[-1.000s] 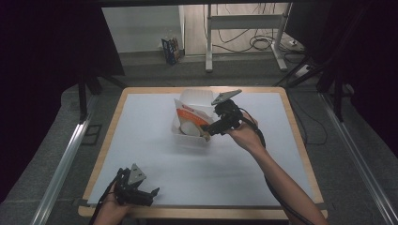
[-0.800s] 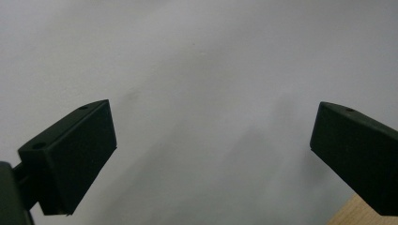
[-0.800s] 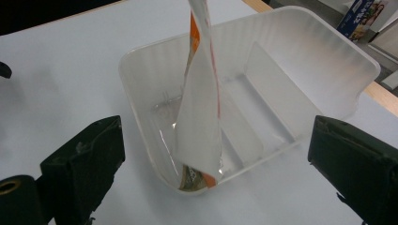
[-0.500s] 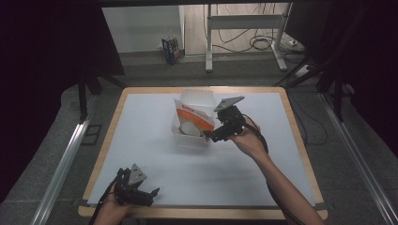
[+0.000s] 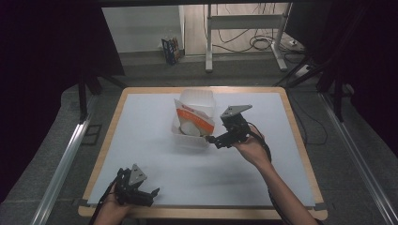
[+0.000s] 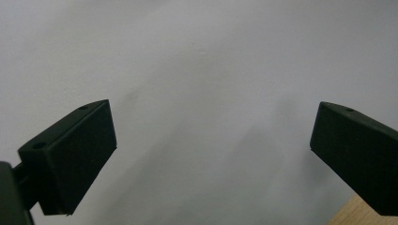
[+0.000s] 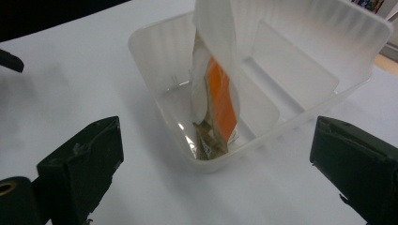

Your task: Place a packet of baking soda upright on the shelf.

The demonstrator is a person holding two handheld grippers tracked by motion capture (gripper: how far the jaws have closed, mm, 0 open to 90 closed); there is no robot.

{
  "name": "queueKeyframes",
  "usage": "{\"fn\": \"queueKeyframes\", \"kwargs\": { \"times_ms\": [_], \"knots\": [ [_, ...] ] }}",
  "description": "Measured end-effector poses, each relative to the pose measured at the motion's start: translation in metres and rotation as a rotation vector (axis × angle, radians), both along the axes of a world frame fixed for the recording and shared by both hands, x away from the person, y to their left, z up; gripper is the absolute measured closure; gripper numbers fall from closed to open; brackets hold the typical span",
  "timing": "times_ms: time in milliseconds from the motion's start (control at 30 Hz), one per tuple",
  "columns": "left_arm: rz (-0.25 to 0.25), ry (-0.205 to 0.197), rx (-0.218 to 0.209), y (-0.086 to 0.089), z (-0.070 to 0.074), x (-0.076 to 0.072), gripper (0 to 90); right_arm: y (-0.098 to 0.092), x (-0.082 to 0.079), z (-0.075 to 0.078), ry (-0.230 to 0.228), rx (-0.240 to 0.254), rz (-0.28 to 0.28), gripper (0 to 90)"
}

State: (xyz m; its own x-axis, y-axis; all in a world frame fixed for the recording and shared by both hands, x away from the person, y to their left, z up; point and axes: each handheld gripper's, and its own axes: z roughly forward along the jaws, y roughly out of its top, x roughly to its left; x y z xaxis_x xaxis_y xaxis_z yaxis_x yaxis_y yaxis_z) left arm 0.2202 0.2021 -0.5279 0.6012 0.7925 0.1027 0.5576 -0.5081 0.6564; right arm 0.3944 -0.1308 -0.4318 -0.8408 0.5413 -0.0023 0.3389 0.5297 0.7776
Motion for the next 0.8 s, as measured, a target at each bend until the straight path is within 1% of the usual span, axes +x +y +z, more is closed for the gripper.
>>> {"fn": "queueKeyframes", "kwargs": {
  "times_ms": [67, 100, 167, 233, 467, 567, 800],
  "knots": [
    [0.001, 0.000, 0.000, 0.000, 0.000, 0.000, 0.8, -0.001, -0.002, -0.001, 0.000, -0.016, 0.002, 2.9],
    [0.000, -0.001, 0.000, 0.000, 0.000, 0.000, 0.8, -0.002, -0.003, 0.000, -0.007, -0.015, -0.003, 3.0],
    [0.001, -0.001, -0.001, 0.000, 0.000, 0.000, 0.8, -0.003, -0.005, 0.000, 0.000, -0.003, -0.001, 2.9],
    [0.000, -0.002, -0.001, 0.000, 0.000, 0.000, 0.8, -0.004, -0.008, -0.001, -0.004, -0.004, -0.003, 3.0],
    [-0.003, -0.006, 0.003, 0.000, 0.000, -0.001, 0.8, -0.005, -0.017, -0.003, -0.029, -0.021, -0.008, 1.4],
    [-0.004, -0.006, 0.003, 0.000, 0.000, -0.001, 0.8, -0.006, -0.019, -0.004, -0.030, -0.020, -0.008, 0.3],
    [-0.005, -0.007, 0.003, 0.000, 0.000, -0.001, 0.8, -0.008, -0.025, -0.007, -0.040, -0.043, -0.010, 0.0]
  ]
}}
